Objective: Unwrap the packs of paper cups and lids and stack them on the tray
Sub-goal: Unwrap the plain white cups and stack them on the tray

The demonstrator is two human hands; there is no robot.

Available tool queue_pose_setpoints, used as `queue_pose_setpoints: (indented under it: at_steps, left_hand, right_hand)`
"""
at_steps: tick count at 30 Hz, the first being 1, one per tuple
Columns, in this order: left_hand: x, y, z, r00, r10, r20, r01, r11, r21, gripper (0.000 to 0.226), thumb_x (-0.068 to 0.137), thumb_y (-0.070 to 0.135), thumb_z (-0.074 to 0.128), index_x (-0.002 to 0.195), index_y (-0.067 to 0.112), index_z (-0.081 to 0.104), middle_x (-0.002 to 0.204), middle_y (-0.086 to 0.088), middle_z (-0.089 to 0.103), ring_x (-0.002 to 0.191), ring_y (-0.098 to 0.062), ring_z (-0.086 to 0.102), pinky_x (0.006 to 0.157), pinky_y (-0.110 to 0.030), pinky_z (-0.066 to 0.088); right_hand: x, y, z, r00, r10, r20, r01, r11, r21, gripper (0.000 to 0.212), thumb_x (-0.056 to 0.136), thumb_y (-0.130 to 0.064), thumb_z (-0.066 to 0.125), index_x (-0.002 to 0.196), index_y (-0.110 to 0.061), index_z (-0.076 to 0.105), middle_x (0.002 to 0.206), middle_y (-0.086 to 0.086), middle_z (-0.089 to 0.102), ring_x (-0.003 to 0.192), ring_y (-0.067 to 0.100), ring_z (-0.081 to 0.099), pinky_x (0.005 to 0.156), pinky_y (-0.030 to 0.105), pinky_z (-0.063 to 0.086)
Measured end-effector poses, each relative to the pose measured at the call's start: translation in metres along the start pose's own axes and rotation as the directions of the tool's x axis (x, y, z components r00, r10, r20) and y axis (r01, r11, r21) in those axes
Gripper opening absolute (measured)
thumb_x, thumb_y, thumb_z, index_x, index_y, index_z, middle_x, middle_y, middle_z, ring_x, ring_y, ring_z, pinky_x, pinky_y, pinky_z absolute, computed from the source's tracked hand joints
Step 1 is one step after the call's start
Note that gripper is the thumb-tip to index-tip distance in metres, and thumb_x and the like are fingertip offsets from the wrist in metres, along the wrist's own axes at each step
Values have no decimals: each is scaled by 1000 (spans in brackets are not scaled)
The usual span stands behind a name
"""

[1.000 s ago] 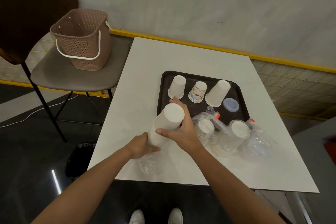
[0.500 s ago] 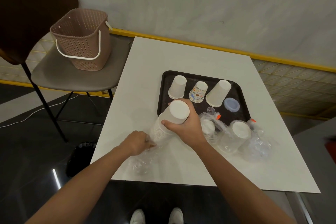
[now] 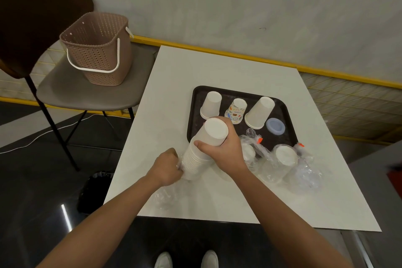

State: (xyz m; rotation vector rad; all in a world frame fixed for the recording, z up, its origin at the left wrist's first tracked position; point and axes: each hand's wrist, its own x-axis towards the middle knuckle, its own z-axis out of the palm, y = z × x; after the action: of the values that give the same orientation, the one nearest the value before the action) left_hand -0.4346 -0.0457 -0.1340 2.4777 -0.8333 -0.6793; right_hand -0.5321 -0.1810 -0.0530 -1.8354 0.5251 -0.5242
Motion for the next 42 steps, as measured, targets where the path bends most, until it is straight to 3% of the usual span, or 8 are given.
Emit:
queue_pose_setpoints:
  at_steps: [3,6,10,13,19,26,34,42]
  left_hand:
    - [0,-1,-3,997,41,-60,-37,998,52,13,85,11,57,85,0,63,85,-6,53,76,-24,52,64,-22,40]
    - [-2,-3,-1,995,47,-84,-48,999,-19,23,86,8,53,65,12,44,63,1,42,63,-21,44,49,-19,28]
    - [-3,-2,2,994,-61,-85,34,956,-292,12,89,12,58,91,18,48,74,1,56,66,-19,52,50,-16,34]
    - [-1,0,1,997,-71,-43,57,963,-264,26,93,11,51,117,15,59,99,-6,67,86,-22,59,63,-19,39]
    - [2,2,-4,988,-82,-133,63,988,-143,13,93,12,54,96,3,63,84,-5,60,76,-19,51,63,-22,32]
    - [1,-3,-16,980,-117,-161,69,958,-278,21,95,17,52,110,6,63,109,-10,66,89,-18,56,77,-21,40]
    - [5,-7,-45,932,-218,-290,63,886,-460,25,96,15,45,117,7,58,112,-11,64,93,-23,57,78,-25,41]
    - [8,-20,-36,934,-326,-147,219,845,-487,61,83,21,69,134,10,37,124,-15,55,110,-30,54,90,-33,43]
  right_hand:
    - [0,-2,2,1000,-4,-4,5,1000,9,64,60,-16,87,110,-34,50,102,-29,57,98,-5,55,84,16,46]
    - [0,-4,3,1000,-10,3,10,1000,14,63,60,-18,86,110,-33,51,104,-25,57,100,-2,56,87,23,48]
    - [-1,-6,3,1000,-10,7,10,1000,10,63,62,-14,86,107,-37,49,101,-34,55,98,-7,54,87,22,47]
    - [-2,-6,3,1000,-5,7,5,1000,9,63,62,-13,86,108,-37,49,100,-35,54,98,-7,54,87,22,48]
    - [-5,-3,7,999,3,43,-2,1000,-19,62,63,-16,85,107,-40,49,99,-32,55,96,-4,54,83,20,46]
    - [-12,7,10,997,41,66,-38,998,-45,64,63,-14,85,107,-40,47,102,-23,56,96,-3,54,80,14,44]
    - [-12,7,13,996,58,65,-55,997,-55,63,63,-14,84,109,-35,47,102,-22,56,95,-5,54,74,4,41]
    - [-14,9,12,994,93,56,-90,994,-58,68,61,-16,86,113,-32,46,106,-19,56,99,-1,54,79,13,44]
